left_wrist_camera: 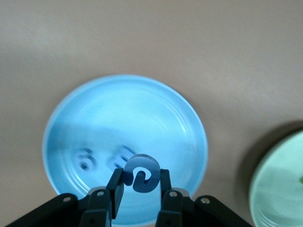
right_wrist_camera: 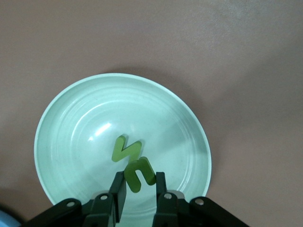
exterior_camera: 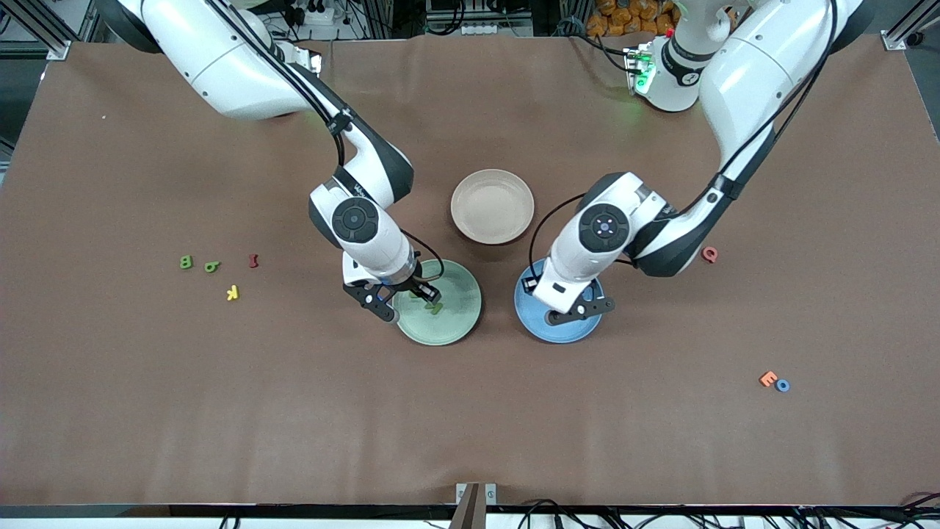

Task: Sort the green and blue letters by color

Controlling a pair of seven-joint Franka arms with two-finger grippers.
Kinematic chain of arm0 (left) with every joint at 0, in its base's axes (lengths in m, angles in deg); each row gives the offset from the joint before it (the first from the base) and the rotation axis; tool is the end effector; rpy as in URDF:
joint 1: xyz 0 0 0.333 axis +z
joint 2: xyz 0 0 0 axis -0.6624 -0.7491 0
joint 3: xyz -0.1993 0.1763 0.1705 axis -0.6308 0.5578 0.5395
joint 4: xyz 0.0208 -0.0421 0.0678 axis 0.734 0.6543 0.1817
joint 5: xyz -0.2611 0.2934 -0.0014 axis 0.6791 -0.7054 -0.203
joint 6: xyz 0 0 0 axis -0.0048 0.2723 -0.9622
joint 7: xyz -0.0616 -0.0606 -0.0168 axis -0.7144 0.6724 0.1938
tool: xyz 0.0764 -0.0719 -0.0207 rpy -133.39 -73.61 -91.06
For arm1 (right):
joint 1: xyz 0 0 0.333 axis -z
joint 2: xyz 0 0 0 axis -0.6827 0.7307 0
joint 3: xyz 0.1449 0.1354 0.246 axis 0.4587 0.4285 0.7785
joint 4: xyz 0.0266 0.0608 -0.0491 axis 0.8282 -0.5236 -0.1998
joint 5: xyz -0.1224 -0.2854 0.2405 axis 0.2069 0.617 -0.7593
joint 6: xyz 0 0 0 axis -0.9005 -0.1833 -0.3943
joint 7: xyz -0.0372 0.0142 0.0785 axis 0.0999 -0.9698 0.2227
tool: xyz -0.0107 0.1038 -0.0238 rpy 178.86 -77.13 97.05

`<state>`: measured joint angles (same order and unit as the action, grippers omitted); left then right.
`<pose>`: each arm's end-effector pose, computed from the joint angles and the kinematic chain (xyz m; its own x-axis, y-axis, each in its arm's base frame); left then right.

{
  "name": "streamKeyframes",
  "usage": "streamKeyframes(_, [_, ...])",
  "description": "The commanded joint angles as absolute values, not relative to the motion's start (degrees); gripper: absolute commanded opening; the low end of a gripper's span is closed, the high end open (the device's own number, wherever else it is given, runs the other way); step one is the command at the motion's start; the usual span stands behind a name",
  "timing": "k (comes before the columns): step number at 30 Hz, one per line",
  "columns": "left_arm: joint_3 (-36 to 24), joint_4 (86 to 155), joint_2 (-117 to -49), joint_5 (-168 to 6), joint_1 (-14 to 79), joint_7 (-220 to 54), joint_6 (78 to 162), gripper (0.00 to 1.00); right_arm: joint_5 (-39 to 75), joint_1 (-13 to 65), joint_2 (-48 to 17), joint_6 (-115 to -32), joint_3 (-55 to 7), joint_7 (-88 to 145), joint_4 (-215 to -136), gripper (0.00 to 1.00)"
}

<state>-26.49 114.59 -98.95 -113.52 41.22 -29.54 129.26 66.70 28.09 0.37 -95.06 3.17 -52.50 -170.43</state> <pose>0.5799 -0.3711 0.2690 0.9687 0.2403 -0.0622 0.2450 -0.9659 0.0841 0.5824 0.3870 0.2493 0.8027 -0.5941 -0.0517 -0.5950 -0.7920 -0.1366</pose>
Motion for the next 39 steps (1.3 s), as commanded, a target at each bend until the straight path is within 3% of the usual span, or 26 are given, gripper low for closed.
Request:
streamKeyframes(1, [-25.0, 114.5, -98.3, -114.2, 40.7, -28.6, 128.5, 0.5, 68.6, 29.3, -0.7, -93.9, 3.2, -52.3, -170.3, 1.0])
streamKeyframes(2, [-24.9, 114.6, -98.3, -114.6, 40.7, -28.7, 128.5, 0.66, 68.6, 30.2, -1.4, -93.7, 3.2, -51.3, -170.7, 1.0])
streamKeyframes(3, [-24.9, 114.6, -98.3, -115.1, 40.8, -28.8, 128.5, 0.89, 68.5, 31.1, -2.2, -93.1, 3.2, -50.2, -171.5, 1.0])
streamKeyframes(4, [-24.9, 114.7, -98.3, -115.8, 40.8, -28.9, 128.5, 1.0, 68.5, 32.1, -3.2, -92.3, 3.2, -48.8, -172.1, 1.0])
streamKeyframes(15, [-24.1, 115.0, -98.3, -116.8, 41.7, -31.6, 128.4, 1.0, 68.3, 44.0, -8.2, -83.2, 4.3, -33.5, -174.9, 1.0])
streamKeyframes(22, [-22.3, 115.1, -98.0, -116.8, 44.9, -40.9, 127.9, 1.0, 67.9, 52.6, -14.8, -82.3, 4.5, -21.9, -182.6, 1.0])
streamKeyframes(31, [-22.3, 114.7, -98.0, -116.9, 53.5, -56.3, 127.9, 1.0, 67.9, 61.3, -21.2, -85.0, 4.6, -7.7, -193.0, 1.0])
streamKeyframes(39, [-20.1, 113.8, -99.0, -118.4, 59.8, -69.3, 128.0, 1.0, 68.4, 67.9, -23.5, -94.3, 4.2, 2.8, -200.8, 1.0])
